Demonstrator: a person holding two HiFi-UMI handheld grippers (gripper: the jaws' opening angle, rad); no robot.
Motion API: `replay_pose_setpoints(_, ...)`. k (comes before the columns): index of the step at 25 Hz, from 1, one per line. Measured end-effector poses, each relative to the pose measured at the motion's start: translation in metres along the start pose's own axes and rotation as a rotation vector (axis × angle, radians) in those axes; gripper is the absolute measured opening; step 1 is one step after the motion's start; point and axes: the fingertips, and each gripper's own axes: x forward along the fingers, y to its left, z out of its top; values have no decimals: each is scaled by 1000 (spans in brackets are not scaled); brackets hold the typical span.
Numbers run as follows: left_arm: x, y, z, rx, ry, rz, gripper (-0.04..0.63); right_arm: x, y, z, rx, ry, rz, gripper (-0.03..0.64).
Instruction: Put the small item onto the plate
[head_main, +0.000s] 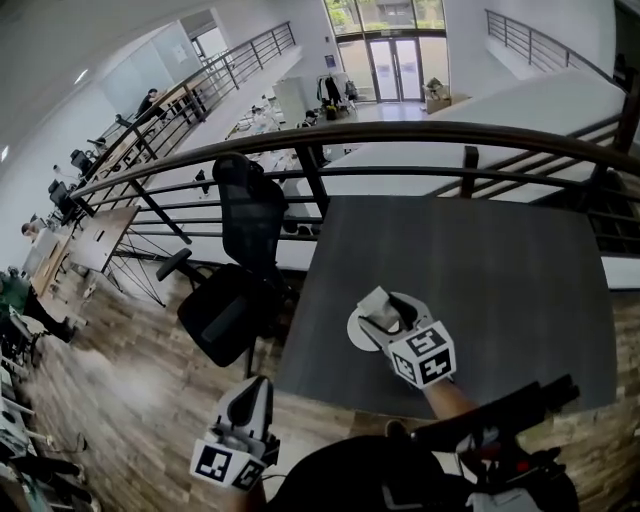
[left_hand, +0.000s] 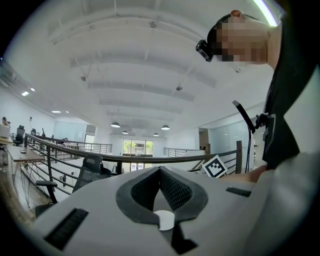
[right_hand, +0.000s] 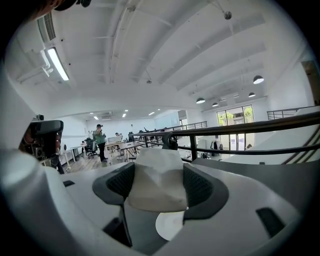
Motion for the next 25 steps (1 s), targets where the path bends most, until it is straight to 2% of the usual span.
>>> replay_pose_setpoints(16, -4, -13, 8, 6, 23, 89, 5, 43, -28, -73, 37, 175, 50, 310)
replay_pose_setpoints(25, 1, -19, 15, -2, 16, 126, 5, 68, -54, -131, 34, 290, 19, 310)
